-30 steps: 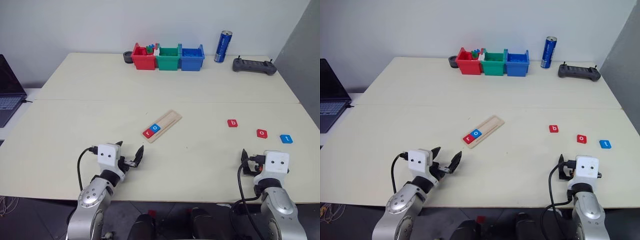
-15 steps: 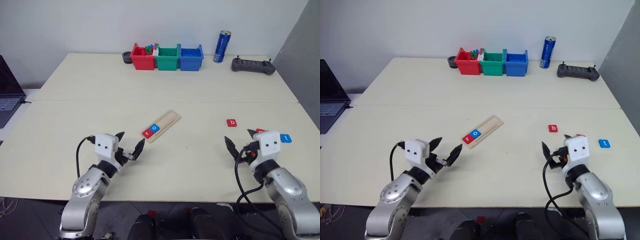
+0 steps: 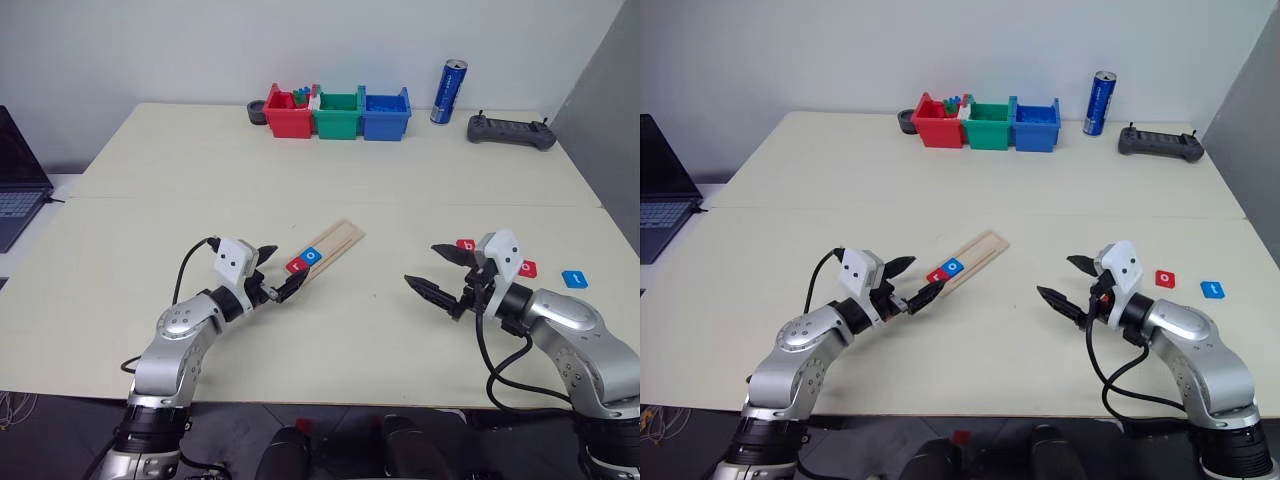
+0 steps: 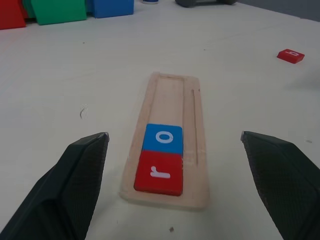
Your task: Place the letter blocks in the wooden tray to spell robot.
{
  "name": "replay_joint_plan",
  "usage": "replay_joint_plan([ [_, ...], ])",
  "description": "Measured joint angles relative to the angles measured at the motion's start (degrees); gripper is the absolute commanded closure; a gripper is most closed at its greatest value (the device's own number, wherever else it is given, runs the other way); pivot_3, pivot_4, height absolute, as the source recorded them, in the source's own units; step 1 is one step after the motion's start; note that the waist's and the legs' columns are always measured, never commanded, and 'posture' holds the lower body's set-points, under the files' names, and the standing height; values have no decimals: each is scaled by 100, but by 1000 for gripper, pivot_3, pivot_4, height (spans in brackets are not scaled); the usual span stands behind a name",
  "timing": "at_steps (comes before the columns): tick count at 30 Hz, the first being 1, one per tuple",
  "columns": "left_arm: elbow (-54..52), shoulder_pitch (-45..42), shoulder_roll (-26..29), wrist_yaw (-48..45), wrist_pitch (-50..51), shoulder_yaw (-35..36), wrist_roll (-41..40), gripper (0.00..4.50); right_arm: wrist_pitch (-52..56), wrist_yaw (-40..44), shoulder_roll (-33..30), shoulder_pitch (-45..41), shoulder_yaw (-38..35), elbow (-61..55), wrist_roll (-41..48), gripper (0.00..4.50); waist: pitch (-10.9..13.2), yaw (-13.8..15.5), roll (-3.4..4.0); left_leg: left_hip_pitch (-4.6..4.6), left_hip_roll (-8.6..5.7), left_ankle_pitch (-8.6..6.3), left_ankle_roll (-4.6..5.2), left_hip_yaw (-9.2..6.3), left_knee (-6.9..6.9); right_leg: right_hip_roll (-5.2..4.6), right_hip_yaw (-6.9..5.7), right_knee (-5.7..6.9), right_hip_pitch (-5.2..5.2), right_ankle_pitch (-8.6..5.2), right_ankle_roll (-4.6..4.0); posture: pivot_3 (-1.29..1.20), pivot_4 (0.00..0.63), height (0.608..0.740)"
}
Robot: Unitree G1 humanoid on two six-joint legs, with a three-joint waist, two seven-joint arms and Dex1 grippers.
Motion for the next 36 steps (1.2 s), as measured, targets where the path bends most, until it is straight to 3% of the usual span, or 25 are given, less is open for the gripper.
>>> replay_joint_plan([
  [36,1639,-557,-114,-562,-832,-451,659,0,140,-784,167,73,-113,-421,169,17,-1,4,1,1,-2,0,0,-4,2,-1,-3,3,2,0,0,0,150,740],
])
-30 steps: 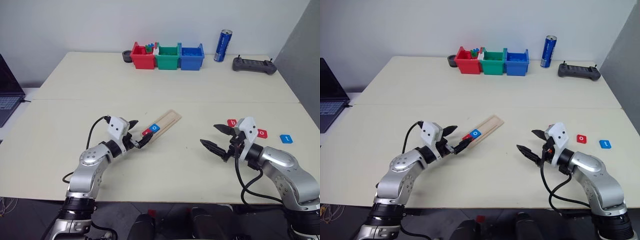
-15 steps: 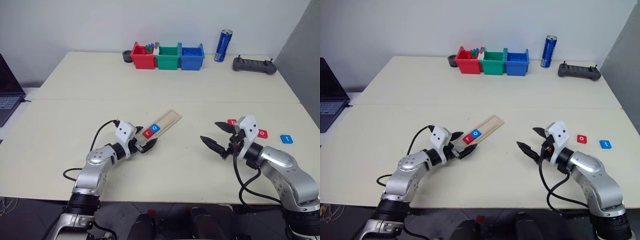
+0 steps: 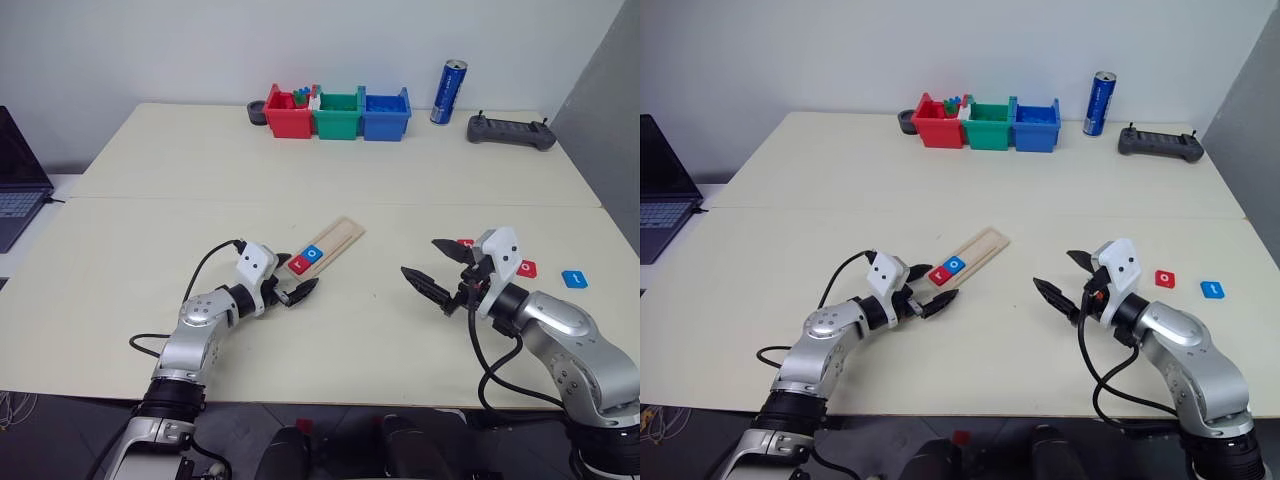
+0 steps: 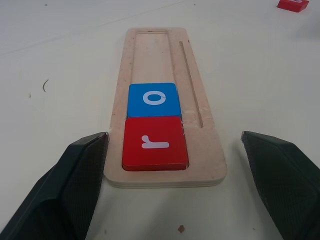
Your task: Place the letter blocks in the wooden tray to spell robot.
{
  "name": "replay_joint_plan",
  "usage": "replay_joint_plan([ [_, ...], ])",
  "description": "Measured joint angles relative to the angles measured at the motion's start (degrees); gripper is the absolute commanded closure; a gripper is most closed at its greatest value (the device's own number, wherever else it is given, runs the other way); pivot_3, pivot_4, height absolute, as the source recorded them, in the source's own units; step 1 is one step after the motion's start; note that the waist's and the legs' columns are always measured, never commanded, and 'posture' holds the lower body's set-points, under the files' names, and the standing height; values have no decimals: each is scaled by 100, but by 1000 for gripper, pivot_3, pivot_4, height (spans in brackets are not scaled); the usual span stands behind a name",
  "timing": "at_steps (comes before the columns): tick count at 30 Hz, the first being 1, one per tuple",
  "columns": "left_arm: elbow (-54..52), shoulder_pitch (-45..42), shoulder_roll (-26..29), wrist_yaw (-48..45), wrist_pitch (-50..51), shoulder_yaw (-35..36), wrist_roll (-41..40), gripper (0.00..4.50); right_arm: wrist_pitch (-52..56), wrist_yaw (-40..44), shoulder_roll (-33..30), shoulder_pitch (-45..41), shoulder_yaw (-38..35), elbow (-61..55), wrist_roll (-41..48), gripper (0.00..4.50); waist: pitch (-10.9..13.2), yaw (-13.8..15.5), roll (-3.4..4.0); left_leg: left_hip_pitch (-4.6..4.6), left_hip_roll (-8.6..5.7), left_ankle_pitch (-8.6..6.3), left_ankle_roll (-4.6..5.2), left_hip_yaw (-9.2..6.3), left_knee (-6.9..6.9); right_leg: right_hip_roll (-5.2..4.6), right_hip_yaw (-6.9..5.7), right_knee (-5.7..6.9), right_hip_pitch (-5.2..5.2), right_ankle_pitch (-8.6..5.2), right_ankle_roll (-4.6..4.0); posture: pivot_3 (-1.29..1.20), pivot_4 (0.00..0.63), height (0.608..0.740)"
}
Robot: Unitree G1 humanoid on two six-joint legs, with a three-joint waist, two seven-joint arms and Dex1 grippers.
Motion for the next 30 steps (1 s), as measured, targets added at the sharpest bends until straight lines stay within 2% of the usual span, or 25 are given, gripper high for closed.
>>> replay_joint_plan([
  [1,13,-7,-10,0,-5,1,1,0,4,-19,-1,4,-10,-3,5,17,0,0,0,0,0,0,0,0,0,0,0,0,0,0,0,0,150,740],
  [4,59,-48,-50,16,0,10,1,624,16,-38,-1,5,-19,-12,14,0,-1,0,1,0,0,0,0,-1,1,0,-1,1,1,0,0,0,150,740],
  [12,149,-140,-76,-22,11,47,-29,2958,21,-47,-1,10,-37,-42,14,0,-1,0,2,0,-1,0,0,-2,1,-1,-1,1,1,0,0,0,150,740],
  [13,156,-142,-82,-22,6,48,-30,3041,21,-47,-2,10,-37,-42,14,0,-1,0,2,0,-1,0,0,-2,1,-1,-1,2,1,0,0,0,150,740],
  [22,265,-160,-81,-31,-165,45,8,3040,19,-41,-15,25,-40,-42,12,0,-2,1,3,1,-1,0,0,-2,1,-1,-1,2,1,0,0,0,150,740],
  [24,312,-171,-82,-21,-241,46,4,2301,19,-41,-16,55,-41,-42,12,0,-2,1,3,1,-1,0,0,-2,2,-1,-1,3,1,0,0,0,150,740],
  [26,341,-176,-82,-14,-273,56,2,1811,16,-40,-16,66,-41,-42,11,0,-2,0,3,1,-1,0,0,-2,1,-1,-1,2,1,0,0,0,150,740],
  [30,390,-203,-86,-5,-278,84,-3,532,12,-35,-18,75,-41,-42,10,0,-1,0,2,1,-1,0,0,-4,1,0,-2,3,1,0,0,0,150,740],
])
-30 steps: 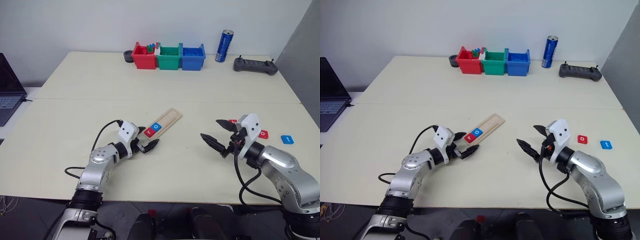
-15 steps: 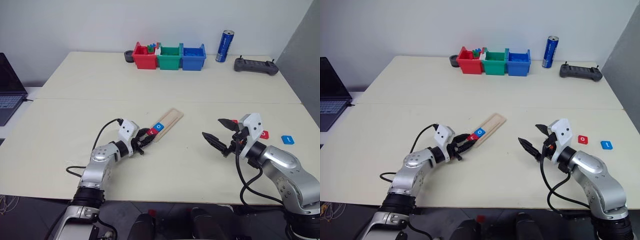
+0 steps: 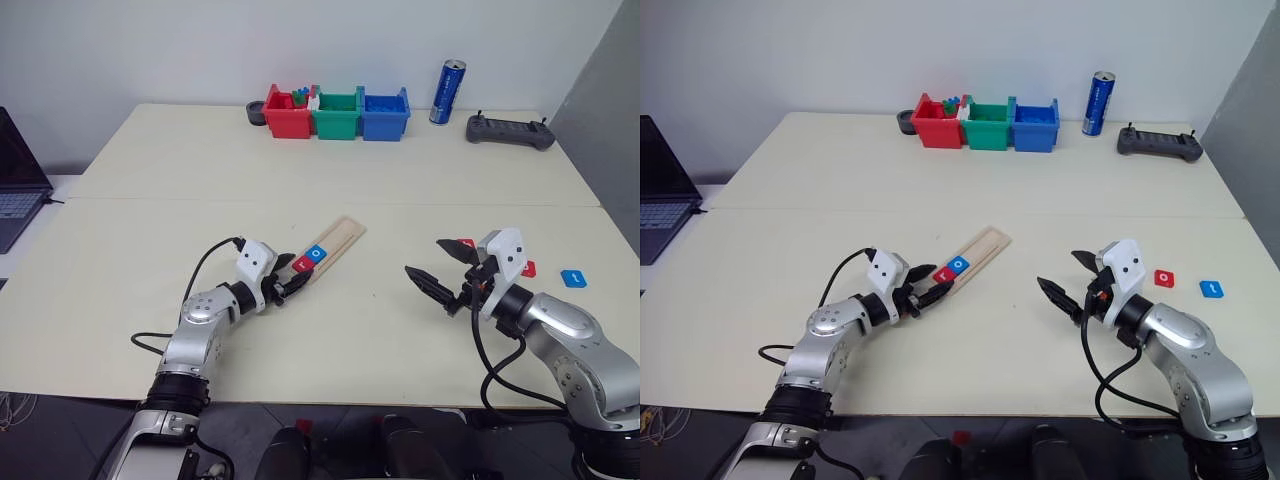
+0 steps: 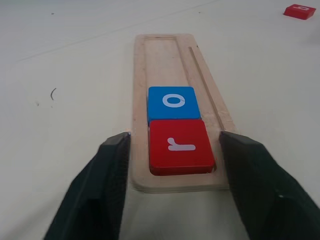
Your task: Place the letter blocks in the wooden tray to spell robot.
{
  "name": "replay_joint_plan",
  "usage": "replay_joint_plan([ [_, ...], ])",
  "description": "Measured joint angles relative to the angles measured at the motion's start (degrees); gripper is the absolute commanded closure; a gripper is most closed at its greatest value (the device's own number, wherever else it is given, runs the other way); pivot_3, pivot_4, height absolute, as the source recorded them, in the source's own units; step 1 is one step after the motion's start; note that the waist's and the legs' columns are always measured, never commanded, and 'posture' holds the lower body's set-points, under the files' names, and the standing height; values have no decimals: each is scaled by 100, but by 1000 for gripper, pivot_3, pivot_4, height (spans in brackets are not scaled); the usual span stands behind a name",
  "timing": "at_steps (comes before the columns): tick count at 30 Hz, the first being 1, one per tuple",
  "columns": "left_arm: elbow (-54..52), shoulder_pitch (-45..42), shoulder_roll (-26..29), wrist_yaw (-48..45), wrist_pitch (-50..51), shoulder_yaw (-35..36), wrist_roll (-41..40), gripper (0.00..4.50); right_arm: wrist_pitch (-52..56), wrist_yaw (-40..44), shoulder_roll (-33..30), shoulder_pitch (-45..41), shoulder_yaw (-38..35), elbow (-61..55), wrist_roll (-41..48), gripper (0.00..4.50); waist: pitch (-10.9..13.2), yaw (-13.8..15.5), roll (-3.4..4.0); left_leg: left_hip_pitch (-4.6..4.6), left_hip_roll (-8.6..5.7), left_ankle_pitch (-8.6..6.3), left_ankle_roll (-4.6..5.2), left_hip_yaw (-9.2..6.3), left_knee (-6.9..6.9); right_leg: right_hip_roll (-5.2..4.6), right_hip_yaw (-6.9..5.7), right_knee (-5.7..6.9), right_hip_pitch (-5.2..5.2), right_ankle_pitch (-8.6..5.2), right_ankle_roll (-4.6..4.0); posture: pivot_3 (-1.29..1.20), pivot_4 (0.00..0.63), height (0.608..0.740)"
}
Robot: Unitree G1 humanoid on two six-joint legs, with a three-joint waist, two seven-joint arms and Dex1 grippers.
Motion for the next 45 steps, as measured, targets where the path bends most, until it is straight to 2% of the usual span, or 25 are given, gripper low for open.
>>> replay_joint_plan([
  [2,19,-18,-1,8,-7,14,1,43,-5,5,-2,0,0,0,0,0,0,0,0,0,0,0,0,0,0,0,0,0,0,0,0,0,150,740],
  [11,16,-53,-139,17,-86,85,-81,43,-9,11,-21,-1,0,0,-1,0,0,1,0,-1,0,0,0,-1,0,0,-1,-1,0,0,0,0,150,740],
  [19,-523,44,-244,25,-103,111,-148,43,-9,3,-27,44,0,-1,-1,0,0,-3,0,0,0,0,0,0,-1,0,1,-1,0,0,0,0,150,740],
  [28,-523,207,-238,267,-96,-86,205,43,-5,-32,-26,79,0,-91,1,0,0,1,0,-1,0,0,0,-1,0,0,-1,-1,0,0,0,0,150,740],
  [45,-373,264,-241,247,60,-92,209,43,6,-114,-26,100,0,-119,6,0,0,1,0,-1,0,0,0,-1,0,0,0,-1,0,0,0,0,150,740],
])
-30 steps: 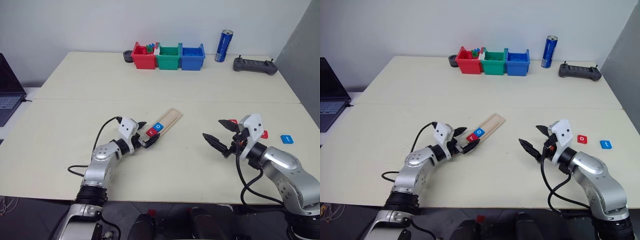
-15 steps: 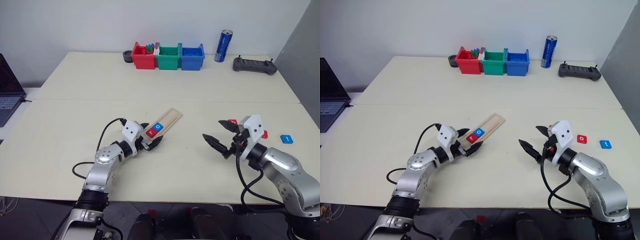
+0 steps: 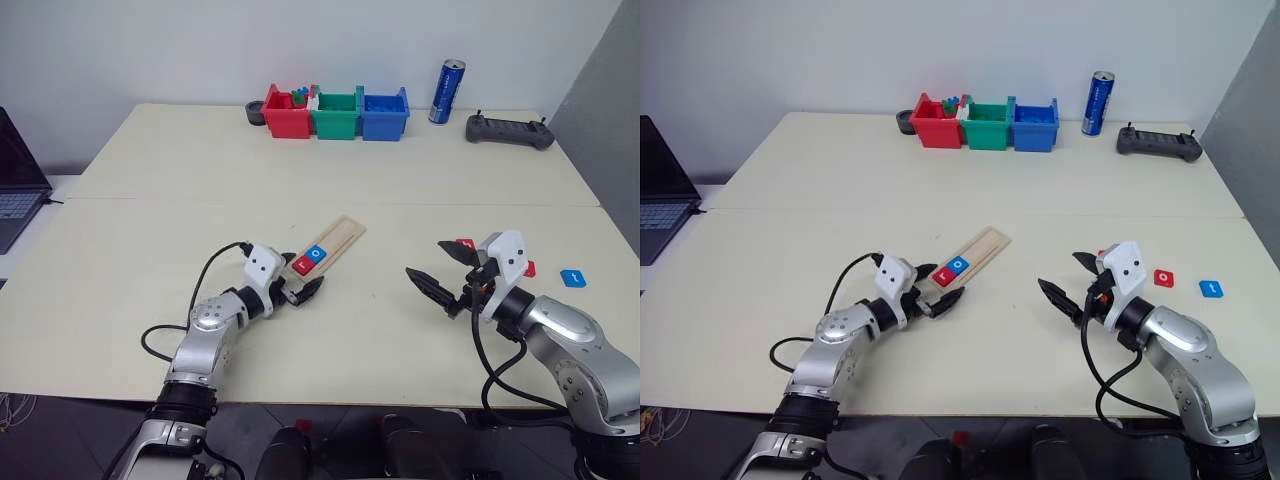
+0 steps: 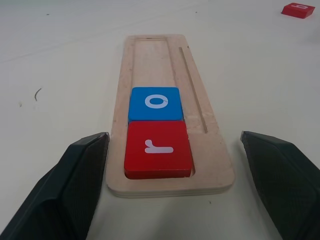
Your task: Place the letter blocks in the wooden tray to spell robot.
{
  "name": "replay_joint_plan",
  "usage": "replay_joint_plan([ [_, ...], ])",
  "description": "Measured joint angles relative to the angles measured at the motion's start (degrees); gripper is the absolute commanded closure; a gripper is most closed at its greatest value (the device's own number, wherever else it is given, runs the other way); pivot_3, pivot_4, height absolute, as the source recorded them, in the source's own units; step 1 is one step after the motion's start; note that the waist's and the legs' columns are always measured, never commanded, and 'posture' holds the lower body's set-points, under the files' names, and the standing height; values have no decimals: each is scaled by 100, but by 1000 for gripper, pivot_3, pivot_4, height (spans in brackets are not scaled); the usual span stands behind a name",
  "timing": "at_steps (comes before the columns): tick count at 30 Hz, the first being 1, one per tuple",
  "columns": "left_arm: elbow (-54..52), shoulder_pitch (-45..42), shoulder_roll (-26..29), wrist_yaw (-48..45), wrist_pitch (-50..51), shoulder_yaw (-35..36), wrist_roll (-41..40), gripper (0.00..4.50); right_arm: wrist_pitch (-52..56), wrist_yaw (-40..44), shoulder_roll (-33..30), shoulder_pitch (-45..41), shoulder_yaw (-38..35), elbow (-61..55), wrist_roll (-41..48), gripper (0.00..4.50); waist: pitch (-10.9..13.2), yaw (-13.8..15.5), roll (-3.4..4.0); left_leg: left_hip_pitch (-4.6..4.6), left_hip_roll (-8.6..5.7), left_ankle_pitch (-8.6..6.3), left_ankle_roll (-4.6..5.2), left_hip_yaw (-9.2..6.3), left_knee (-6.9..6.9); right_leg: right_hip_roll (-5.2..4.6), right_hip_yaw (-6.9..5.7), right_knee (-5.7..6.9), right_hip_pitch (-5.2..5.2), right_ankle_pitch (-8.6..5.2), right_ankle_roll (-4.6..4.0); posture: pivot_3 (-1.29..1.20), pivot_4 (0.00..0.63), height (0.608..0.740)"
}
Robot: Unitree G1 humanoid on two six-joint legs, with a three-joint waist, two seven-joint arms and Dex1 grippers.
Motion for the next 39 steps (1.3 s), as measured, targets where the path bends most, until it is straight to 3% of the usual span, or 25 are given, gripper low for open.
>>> replay_joint_plan([
  [11,156,-128,4,-8,0,-5,35,43,19,-11,0,-7,0,-1,1,0,0,1,0,1,0,0,0,0,0,0,0,0,0,0,0,0,150,740],
  [16,238,-201,4,-21,1,-6,36,1141,20,-16,0,-7,0,-8,1,0,0,1,0,1,0,0,0,0,0,0,0,1,0,0,0,0,150,740],
  [29,245,-204,38,-96,-22,-7,36,1145,20,-21,5,-4,0,-40,1,0,0,0,0,1,0,0,0,0,0,0,0,1,0,0,0,0,150,740],
  [39,454,-376,843,-1978,-307,-23,-375,1145,19,362,-327,-6,0,-49,18,0,0,-15,0,0,0,0,0,0,-1,2,-2,-1,-1,0,0,0,150,740],
])
